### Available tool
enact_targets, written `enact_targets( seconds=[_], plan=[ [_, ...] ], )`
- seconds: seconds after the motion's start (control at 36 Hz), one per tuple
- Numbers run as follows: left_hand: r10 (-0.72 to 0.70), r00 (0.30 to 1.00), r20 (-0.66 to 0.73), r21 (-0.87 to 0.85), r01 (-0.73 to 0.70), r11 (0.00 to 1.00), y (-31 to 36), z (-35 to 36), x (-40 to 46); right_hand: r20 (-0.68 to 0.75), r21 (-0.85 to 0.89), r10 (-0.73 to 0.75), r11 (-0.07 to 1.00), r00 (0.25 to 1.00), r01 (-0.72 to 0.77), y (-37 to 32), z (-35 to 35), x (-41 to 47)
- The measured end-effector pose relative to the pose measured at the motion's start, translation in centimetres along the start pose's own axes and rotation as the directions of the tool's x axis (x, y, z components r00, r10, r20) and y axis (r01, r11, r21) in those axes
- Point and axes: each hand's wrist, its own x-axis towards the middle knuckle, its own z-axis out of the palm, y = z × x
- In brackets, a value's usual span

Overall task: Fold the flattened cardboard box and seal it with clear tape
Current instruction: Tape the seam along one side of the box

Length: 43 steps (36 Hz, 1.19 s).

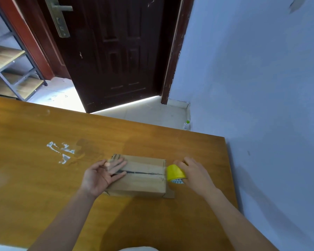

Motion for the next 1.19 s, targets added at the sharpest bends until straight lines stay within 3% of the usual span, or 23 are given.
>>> enact_targets(
  seconds=[0.33, 0.44, 0.56, 0.67, 0.86, 1.19],
  plan=[
    [0.023, 1.0, -0.019, 0.031, -0.022, 0.999, -0.2, 1.2, -0.8, -0.052, -0.127, 0.036, 0.991, 0.998, -0.043, -0.9, 1.7, -0.2],
    [0.116, 0.983, -0.142, 0.138, -0.097, 0.986, 0.0, 1.8, -1.0, -0.087, -0.129, 0.037, 0.99, 0.996, -0.048, -1.0, 1.9, -0.4],
    [0.313, 0.917, -0.246, 0.576, -0.121, 0.808, 1.2, 2.1, -2.2, -0.099, -0.148, 0.042, 0.987, 0.994, -0.056, -0.9, 2.0, -0.2],
    [0.404, 0.885, -0.234, 0.793, -0.067, 0.606, 1.9, 2.2, -3.1, -0.098, -0.143, 0.03, 0.989, 0.995, -0.044, -0.8, 2.3, -0.1],
    [0.476, 0.855, -0.206, 0.905, -0.019, 0.425, 1.3, 1.7, -2.6, -0.088, -0.157, 0.028, 0.987, 0.996, -0.041, -0.7, 2.3, 0.0],
    [0.542, 0.812, -0.217, 0.952, 0.054, 0.301, 1.3, 1.2, -1.8, -0.055, -0.115, 0.074, 0.99, 0.996, -0.08, -0.9, 2.4, 0.0]
  ],
)
